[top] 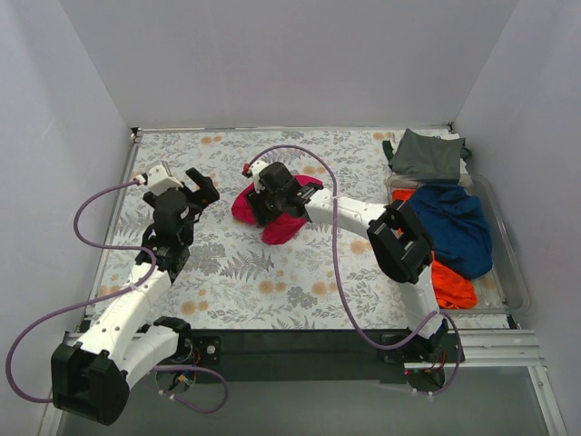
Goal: Fold and stack the t-shirts
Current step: Flatten the tshirt out
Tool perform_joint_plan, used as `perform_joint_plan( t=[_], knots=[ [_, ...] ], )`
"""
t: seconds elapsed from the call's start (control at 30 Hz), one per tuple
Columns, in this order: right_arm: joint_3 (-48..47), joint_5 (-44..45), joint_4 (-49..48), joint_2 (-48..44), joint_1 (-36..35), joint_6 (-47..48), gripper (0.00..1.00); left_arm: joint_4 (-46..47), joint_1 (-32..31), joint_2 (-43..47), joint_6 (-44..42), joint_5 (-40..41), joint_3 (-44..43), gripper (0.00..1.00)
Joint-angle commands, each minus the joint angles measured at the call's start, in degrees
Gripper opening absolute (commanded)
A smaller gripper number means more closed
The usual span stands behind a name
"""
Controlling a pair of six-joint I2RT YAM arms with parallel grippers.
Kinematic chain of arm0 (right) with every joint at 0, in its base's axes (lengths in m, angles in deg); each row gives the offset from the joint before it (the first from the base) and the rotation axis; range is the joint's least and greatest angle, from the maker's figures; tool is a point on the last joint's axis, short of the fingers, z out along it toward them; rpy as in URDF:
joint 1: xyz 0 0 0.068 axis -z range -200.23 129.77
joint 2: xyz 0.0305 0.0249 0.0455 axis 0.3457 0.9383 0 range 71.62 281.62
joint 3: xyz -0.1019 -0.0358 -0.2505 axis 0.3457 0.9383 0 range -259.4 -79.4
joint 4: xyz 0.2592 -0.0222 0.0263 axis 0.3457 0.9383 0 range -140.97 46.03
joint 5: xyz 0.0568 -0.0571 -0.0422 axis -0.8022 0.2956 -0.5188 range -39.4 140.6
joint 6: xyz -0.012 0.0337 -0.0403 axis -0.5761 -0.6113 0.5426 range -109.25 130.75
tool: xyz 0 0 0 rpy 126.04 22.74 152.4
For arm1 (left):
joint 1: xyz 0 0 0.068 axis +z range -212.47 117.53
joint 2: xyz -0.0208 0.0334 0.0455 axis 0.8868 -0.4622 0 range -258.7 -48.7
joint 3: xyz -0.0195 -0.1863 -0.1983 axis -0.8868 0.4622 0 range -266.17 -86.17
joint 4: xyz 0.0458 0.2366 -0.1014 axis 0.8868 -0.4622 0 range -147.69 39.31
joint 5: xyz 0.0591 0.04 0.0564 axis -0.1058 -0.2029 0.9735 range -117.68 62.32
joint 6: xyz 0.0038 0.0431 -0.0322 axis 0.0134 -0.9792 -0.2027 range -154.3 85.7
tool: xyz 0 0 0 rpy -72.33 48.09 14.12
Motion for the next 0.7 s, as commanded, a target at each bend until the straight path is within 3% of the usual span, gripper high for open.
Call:
perform_joint_plan(
  t=[0.0, 0.23, 0.67],
  knots=[
    [-4.68, -1.20, -1.84, 2.45, 0.21, 0.13, 0.48, -0.33, 0.30, 1.37, 0.16, 1.15, 0.93, 0.87],
    [-7.24, 5.47, -1.76, 6.41, 0.65, -0.04, 0.48, -0.32, 0.39, 1.11, 0.16, 0.89, 0.84, 0.87],
    [0.84, 8.56, -2.37, 2.28, 2.67, -1.97, 0.46, 0.73, 0.30, 0.05, 0.34, -0.52, 1.02, 0.87]
  ],
)
